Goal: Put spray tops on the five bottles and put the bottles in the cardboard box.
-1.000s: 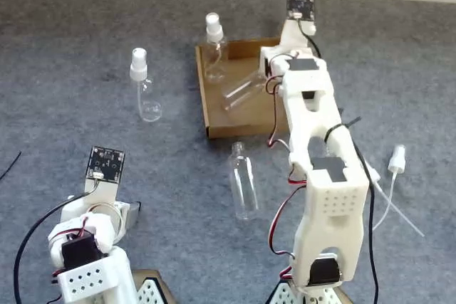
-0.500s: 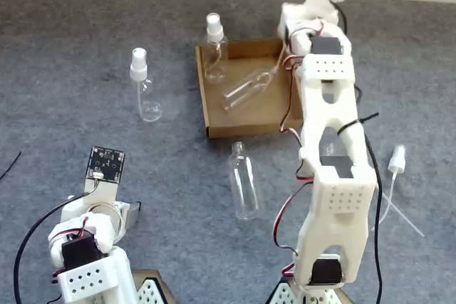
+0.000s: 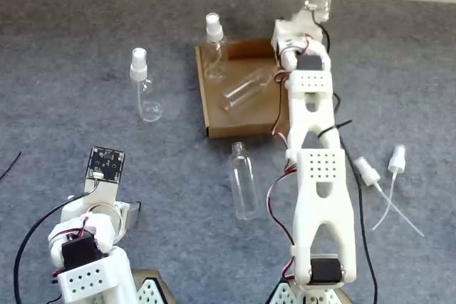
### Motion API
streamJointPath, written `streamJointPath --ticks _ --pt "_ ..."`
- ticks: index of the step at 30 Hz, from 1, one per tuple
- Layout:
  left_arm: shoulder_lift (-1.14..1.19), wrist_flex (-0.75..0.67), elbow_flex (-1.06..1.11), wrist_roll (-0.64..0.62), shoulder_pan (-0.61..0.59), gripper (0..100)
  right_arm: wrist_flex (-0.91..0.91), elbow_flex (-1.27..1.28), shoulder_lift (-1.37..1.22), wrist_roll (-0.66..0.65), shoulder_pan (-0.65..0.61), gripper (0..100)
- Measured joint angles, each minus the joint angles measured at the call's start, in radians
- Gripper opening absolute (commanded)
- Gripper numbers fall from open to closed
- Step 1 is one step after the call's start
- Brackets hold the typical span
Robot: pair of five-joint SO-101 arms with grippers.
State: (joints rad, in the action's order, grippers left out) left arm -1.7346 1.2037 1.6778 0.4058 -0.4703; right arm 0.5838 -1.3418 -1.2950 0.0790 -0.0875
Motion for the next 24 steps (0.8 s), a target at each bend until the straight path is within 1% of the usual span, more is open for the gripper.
streamJointPath --ticks 1,3,6,8,10,12,14,18,20,22,24 --pt "0.000 0.000 0.000 0.000 0.000 30 0.000 -0.046 -0.034 0.000 0.000 0.0" --pt "0.000 0.000 0.000 0.000 0.000 30 0.000 -0.129 -0.078 0.000 0.000 2.2" --pt "0.000 0.000 0.000 0.000 0.000 30 0.000 -0.216 -0.101 0.000 0.000 0.3" --pt "0.000 0.000 0.000 0.000 0.000 30 0.002 -0.239 -0.101 -0.032 0.003 0.5" --pt "0.000 0.000 0.000 0.000 0.000 30 0.051 -0.258 -0.101 -0.081 0.011 0.5" --pt "0.000 0.000 0.000 0.000 0.000 30 0.150 -0.279 -0.097 -0.118 0.020 0.5" --pt "0.000 0.000 0.000 0.000 0.000 30 0.290 -0.281 -0.057 -0.133 0.021 0.5" --pt "0.000 0.000 0.000 0.000 0.000 30 0.589 -0.284 0.092 -0.158 0.017 0.9" --pt "0.000 0.000 0.000 0.000 0.000 30 0.689 -0.290 0.167 -0.161 0.015 1.2" --pt "0.000 0.000 0.000 0.000 0.000 30 0.726 -0.298 0.218 -0.161 0.017 5.0" --pt "0.000 0.000 0.000 0.000 0.000 30 0.740 -0.299 0.241 -0.161 0.018 14.8"
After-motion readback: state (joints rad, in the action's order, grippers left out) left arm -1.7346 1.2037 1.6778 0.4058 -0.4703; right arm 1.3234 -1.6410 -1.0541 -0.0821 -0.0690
